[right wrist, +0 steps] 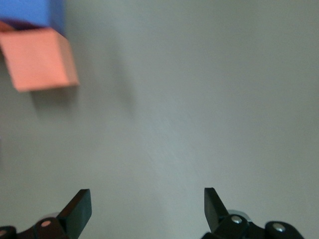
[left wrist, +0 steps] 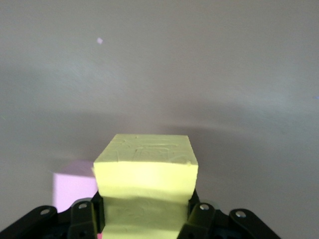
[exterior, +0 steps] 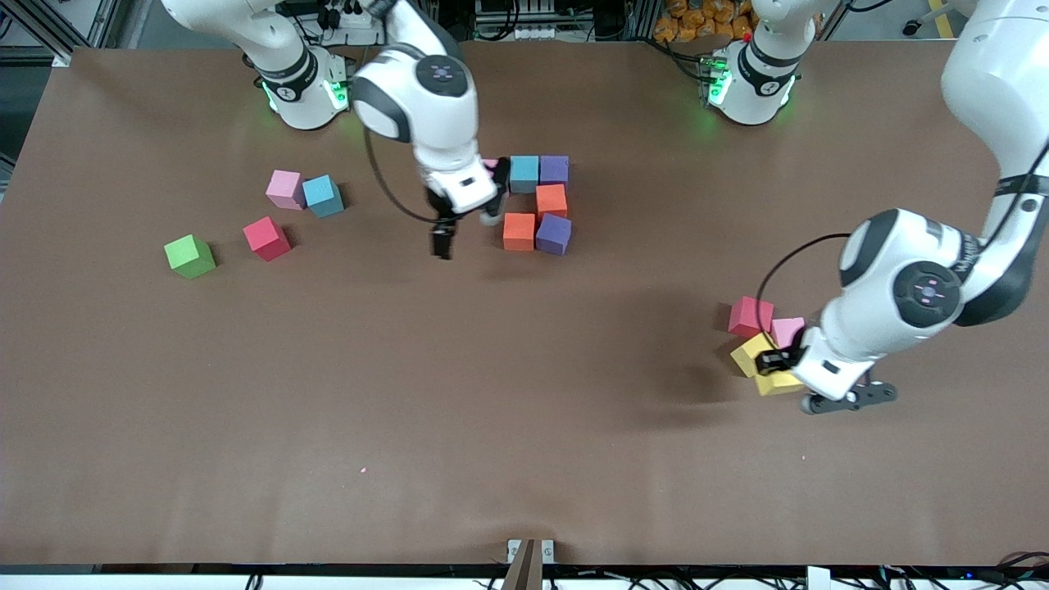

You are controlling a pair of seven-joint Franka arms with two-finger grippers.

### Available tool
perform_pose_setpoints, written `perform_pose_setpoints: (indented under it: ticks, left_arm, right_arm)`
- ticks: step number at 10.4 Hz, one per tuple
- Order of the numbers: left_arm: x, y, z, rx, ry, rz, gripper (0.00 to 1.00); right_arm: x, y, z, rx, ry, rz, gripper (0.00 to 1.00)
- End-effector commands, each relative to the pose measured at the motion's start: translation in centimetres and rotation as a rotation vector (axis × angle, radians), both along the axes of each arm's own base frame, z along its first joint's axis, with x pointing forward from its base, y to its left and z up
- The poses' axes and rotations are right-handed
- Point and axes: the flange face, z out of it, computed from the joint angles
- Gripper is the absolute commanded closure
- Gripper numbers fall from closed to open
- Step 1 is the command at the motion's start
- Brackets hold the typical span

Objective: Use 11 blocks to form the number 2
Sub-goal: 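Lift the yellow cube with the left gripper while the right gripper reaches green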

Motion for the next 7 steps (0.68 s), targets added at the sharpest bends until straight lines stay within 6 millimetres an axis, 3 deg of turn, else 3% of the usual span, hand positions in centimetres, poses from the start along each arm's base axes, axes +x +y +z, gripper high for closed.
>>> perform_pose_setpoints:
  ticks: [1, 3, 4, 7]
  left_arm:
    - [-1.8, -5.4, 0.4, 0.018, 0.006, 0.109, 0.53]
    - [-3.4, -10.3, 0.4, 0.014, 0.005, 0.21, 0.53]
    - [-4.4, -12.7, 0.3, 0.011, 0.007, 0.262, 0.53]
    - [-7.7, -19.3, 0.4, 0.012, 0.011, 0.42, 0.53]
  right_arm:
    - [2.7, -8.2, 2.7, -0.006, 0.009, -0.149, 0.0]
    - [4.5, -14.6, 4.0, -0.014, -0.005, -0.232, 0.0]
    - [4.9, -16.2, 4.2, -0.019, -0.002, -0.245, 0.0]
    - [7.9, -24.9, 4.0, 0.029, 0.028, -0.431, 0.0]
